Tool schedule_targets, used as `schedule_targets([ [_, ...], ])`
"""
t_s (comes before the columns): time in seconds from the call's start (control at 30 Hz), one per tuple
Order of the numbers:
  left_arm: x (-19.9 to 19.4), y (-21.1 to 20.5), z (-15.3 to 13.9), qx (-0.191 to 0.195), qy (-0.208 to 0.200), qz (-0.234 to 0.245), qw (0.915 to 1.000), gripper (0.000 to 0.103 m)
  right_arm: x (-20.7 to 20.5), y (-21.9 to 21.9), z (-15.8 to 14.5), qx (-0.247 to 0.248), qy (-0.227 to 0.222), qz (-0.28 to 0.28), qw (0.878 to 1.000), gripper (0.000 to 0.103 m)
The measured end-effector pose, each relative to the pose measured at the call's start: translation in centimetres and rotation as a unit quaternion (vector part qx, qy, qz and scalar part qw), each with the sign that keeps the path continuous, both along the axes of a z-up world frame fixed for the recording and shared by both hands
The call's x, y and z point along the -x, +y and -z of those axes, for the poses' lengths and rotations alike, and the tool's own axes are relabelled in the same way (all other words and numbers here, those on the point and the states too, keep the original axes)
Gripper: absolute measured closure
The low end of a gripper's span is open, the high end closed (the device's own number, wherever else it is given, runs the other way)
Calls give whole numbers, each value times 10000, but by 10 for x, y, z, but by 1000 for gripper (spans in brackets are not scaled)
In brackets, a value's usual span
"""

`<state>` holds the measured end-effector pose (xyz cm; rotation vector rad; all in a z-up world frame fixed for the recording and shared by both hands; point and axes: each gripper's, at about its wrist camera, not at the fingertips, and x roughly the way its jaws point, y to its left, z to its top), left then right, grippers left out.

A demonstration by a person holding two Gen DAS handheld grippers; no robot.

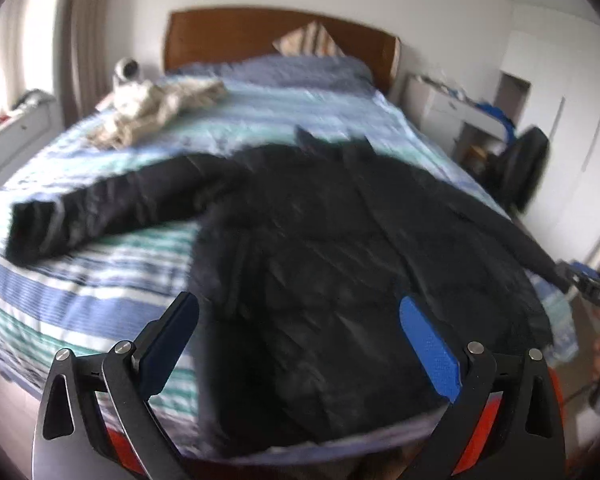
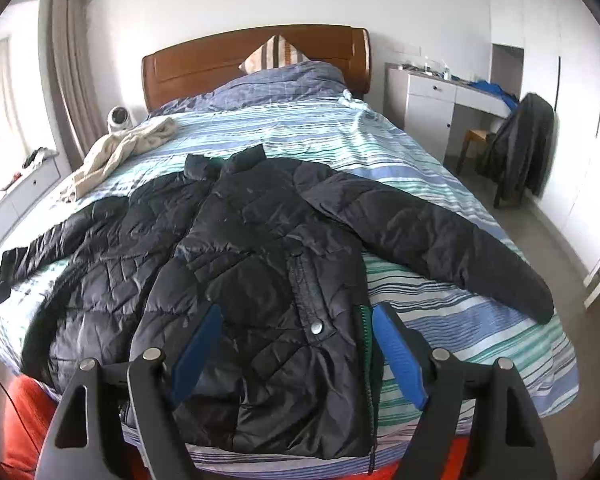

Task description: Fold large clothes

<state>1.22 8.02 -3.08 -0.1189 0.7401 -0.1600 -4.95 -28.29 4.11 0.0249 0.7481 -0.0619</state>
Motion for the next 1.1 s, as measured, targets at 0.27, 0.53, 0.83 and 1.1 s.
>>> schedule_targets([
  [0.27, -6, -14, -8, -416, -83, -38, 9991, 1, 2, 22, 8, 128, 72, -273, 9995, 23],
  [0.53, 18, 6, -6, -828, -33, -562, 9950, 1, 19, 21, -8, 426, -193, -189, 9987, 21],
  [0.83, 25, 6, -19, -1235, -164, -277, 9918, 1, 25, 13, -10, 354, -274, -15, 9990, 20],
  [1.1, 15, -17, -34, -1029, -538, -277, 9928, 1, 27, 35, -10, 602, -203, -403, 9972, 21],
])
